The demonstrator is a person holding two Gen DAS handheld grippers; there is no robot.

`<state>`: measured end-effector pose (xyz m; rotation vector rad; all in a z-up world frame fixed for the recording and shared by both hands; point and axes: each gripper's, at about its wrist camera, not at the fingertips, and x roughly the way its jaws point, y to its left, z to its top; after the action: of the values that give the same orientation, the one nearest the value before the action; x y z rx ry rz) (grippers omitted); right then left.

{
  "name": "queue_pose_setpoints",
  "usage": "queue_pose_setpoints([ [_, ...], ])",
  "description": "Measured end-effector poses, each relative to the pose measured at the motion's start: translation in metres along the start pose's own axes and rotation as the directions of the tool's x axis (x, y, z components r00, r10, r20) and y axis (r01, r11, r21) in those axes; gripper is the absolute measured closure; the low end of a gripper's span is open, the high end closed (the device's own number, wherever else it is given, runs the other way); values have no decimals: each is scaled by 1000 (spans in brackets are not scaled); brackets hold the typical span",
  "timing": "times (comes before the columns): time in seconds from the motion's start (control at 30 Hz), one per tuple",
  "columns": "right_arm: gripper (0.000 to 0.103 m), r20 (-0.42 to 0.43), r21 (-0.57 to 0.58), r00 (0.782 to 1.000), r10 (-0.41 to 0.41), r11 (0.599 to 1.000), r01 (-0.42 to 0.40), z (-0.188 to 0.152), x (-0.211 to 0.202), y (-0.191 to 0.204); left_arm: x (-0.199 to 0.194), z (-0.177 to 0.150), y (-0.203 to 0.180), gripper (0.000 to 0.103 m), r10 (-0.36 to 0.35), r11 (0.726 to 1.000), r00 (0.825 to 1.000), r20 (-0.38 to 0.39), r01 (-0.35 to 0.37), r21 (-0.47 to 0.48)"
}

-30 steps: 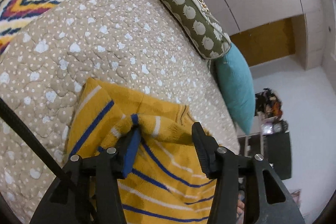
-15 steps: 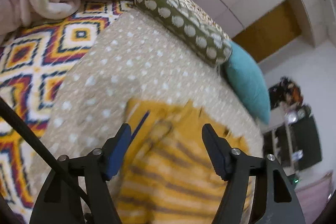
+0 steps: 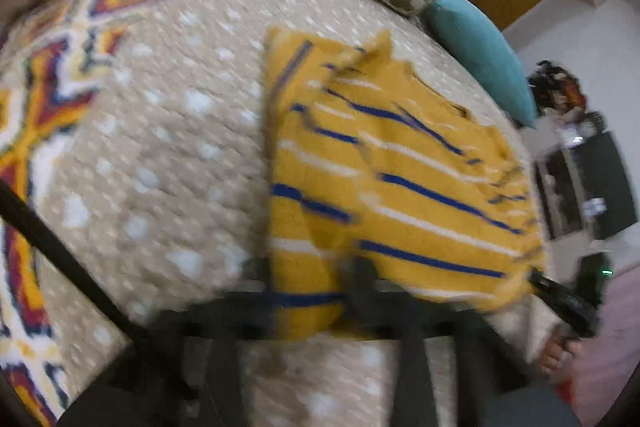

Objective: Fold small clothes

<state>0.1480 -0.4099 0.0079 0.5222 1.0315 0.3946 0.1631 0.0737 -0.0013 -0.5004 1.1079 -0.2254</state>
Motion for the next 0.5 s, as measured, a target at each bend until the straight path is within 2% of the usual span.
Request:
queue_pose_setpoints([
  [0.03,94,9,14,1000,14,1000,-14,3,-6,-2,-9,1,-5,97,22,1000,1000,14,-22,22],
  [0.13,96,49,21,998,43,999,-44,4,-36,-8,-37,0,-15,97,21,997,999,34,-23,70],
  [0.23,97,36,24,998,42,999,-42,-7,-47,-16,-53,-8,-15,96,3,996,999,35,-6,84],
  [0.33,96,-21,19,1000,1,1000,-1,-20,-30,-18,-47,-20,-11,96,84,991,996,25,-86,106],
  [0.4,95,-31,23,999,-20,1000,20,-27,-26,-24,-46,-29,-2,96,199,973,979,43,-203,114],
  [0.5,88,14,35,999,-30,999,29,-27,-43,-25,-59,-39,22,94,230,971,971,61,-234,53],
])
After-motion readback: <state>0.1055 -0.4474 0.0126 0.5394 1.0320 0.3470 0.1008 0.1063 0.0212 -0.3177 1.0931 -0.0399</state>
